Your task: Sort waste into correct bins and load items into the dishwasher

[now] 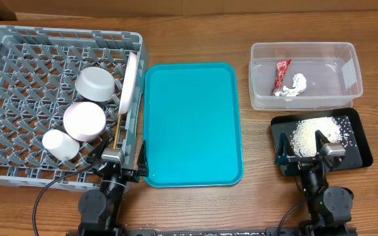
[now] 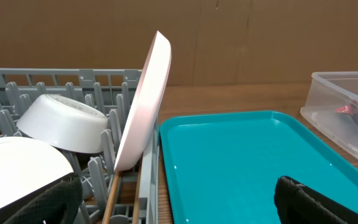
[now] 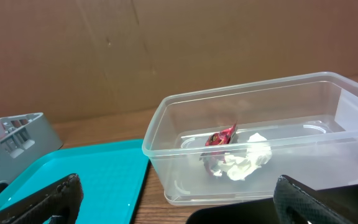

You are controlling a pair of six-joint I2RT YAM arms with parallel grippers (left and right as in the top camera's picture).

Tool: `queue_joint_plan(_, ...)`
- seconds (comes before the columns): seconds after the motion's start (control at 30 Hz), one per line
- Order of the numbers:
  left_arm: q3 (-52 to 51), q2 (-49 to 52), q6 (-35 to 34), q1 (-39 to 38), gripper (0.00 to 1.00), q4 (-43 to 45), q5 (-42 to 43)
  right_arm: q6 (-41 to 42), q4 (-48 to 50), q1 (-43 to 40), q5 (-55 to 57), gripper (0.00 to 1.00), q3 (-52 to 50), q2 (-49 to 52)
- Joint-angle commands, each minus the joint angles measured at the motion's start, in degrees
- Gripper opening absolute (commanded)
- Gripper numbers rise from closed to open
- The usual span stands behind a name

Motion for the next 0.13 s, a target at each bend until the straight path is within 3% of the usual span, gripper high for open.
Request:
queue_joint_plan(0.0, -0.1, 0.0, -0.1, -0.4, 1.00, -0.2, -0.8, -0.2, 0.4, -0.1, 0.3, 1.00, -0.6, -0.3)
queue_joint_plan(0.1, -0.1, 0.0, -0.1, -0.4, 1.00, -0.2, -0.8, -0.2, 0.4, -0.1, 0.3, 1.00, -0.6, -0.3)
